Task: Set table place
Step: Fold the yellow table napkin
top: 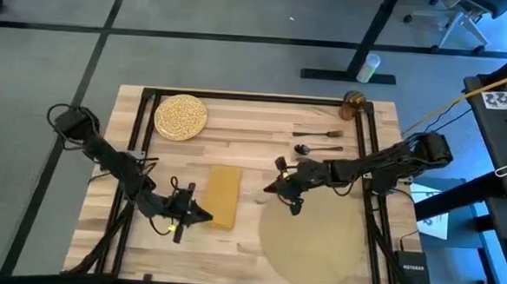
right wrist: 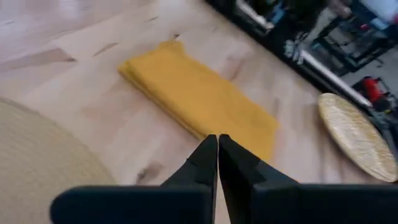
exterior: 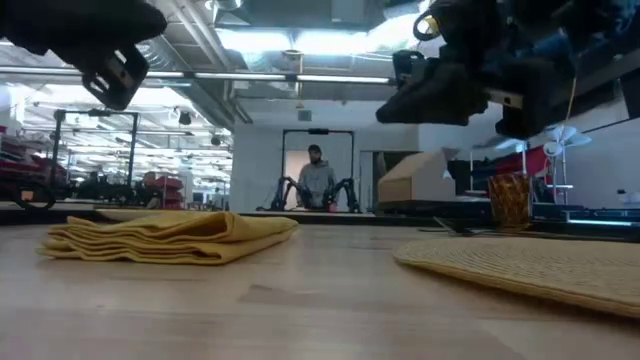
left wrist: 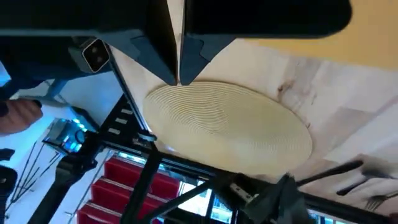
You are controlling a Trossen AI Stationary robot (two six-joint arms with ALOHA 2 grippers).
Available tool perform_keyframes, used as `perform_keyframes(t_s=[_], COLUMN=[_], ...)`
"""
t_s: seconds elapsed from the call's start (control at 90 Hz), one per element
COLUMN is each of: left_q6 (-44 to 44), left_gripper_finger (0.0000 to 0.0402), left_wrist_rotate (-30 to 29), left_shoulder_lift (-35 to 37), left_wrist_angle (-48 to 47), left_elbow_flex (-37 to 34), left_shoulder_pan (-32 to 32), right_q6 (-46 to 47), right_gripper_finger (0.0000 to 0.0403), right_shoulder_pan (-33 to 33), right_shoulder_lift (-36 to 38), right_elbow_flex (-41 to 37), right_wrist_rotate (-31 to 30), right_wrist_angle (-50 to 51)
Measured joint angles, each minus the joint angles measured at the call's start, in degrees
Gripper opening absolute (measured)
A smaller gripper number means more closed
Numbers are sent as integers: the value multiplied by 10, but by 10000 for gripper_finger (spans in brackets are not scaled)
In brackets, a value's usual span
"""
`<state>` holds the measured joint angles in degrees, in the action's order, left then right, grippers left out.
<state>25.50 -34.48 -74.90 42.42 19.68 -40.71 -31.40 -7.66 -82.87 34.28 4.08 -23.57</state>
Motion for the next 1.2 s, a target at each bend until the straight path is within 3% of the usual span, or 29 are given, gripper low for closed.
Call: perform_keyframes(t_s=[0.144,0.4,0.711,0.944,1.2], left_q6=[-20,23,64,148,177], left_gripper_finger=[0,0,0,0,0], left_wrist_rotate=[0,0,24,24,50], left_shoulder_lift=[63,215,366,392,392], left_wrist_angle=[-11,-232,-421,-548,-589], left_elbow_flex=[-18,-21,-21,-21,-21], left_shoulder_pan=[1,12,11,39,93], right_q6=[-9,-18,-16,7,14], right_gripper_finger=[0,0,0,0,0], right_shoulder_pan=[3,3,6,41,91], right_shoulder_lift=[23,39,66,157,276], right_elbow_flex=[-4,-3,-52,-148,-226], right_wrist_rotate=[-6,-20,-4,-4,7], right_wrist_angle=[1,16,-45,-104,-107])
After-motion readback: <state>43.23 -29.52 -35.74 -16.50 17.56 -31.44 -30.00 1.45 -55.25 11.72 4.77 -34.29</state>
